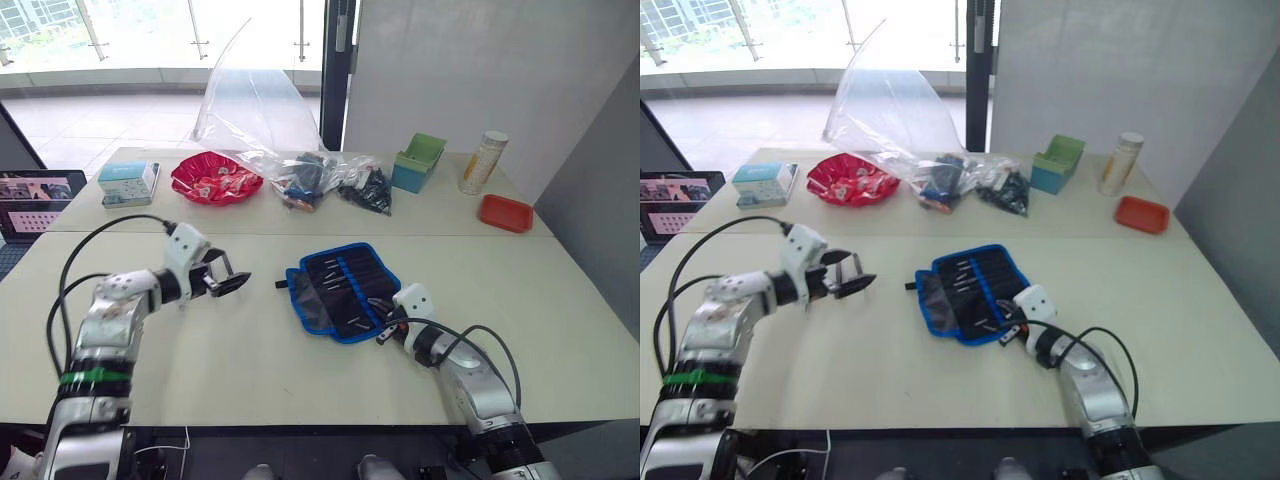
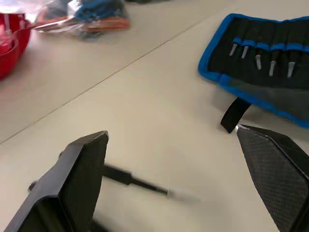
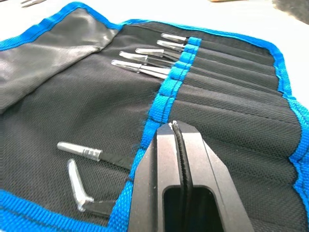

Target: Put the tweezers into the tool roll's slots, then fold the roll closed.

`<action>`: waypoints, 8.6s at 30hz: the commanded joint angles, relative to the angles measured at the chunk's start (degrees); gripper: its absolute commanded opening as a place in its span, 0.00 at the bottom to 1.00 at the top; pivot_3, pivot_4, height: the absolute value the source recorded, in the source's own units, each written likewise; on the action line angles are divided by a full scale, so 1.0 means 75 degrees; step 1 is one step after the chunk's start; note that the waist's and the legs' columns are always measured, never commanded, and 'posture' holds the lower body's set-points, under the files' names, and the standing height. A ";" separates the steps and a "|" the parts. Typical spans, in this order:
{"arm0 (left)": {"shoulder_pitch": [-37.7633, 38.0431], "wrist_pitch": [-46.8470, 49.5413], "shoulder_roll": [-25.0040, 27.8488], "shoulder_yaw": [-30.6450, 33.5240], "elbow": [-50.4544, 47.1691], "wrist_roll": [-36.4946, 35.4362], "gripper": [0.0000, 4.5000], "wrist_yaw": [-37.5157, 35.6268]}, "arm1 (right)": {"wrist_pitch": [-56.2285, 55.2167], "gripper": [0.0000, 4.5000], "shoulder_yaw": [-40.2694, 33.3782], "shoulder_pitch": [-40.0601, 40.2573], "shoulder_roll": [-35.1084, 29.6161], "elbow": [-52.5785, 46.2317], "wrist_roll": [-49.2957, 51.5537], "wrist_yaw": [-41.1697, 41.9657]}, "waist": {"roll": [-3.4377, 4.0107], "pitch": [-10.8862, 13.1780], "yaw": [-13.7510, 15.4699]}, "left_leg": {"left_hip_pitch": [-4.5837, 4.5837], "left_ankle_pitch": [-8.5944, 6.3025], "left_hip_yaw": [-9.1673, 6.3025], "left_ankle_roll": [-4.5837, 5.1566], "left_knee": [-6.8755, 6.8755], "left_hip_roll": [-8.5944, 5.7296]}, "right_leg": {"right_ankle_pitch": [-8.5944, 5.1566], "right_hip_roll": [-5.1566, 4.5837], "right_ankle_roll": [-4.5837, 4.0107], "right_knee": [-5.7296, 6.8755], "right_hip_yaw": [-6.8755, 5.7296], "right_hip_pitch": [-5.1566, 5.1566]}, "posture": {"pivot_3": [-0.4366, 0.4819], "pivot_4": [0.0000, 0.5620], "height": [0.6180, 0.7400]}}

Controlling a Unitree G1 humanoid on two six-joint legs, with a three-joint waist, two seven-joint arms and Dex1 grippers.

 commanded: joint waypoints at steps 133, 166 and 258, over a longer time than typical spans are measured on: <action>-0.3416 -0.0496 -0.1978 -0.4221 0.2449 0.1545 0.00 -0.1002 | 0.0092 0.00 -0.0277 0.0760 0.0163 -0.0222 -0.0065 -0.0416 | -0.0010 -0.0013 0.0076 | 0.0040 -0.0001 -0.0013 -0.0001 -0.0094 -0.0012 | -0.0008 -0.0002 0.0006 -0.0127 -0.0012 0.0086 | 0.48 0.27 0.99; -0.3051 -0.1669 -0.2134 -0.2904 0.2797 0.1047 0.92 -0.0903 | 0.0009 0.00 0.0014 0.0477 0.0193 0.0231 -0.0135 -0.0200 | 0.0002 -0.0019 -0.0080 | 0.0052 -0.0001 -0.0016 0.0000 -0.0096 -0.0002 | -0.0005 0.0014 0.0008 -0.0106 -0.0002 0.0086 | 0.48 0.27 0.99; 0.0234 -0.1207 -0.2352 0.0352 0.0128 -0.0197 0.01 0.5347 | 0.0028 0.00 -0.0032 0.0039 0.0332 0.0747 -0.0066 0.0303 | -0.0045 -0.0043 0.0045 | 0.0143 -0.0004 0.0022 -0.0011 -0.0123 0.0009 | -0.0028 0.0003 -0.0029 -0.0073 -0.0002 0.0108 | 0.48 0.27 0.99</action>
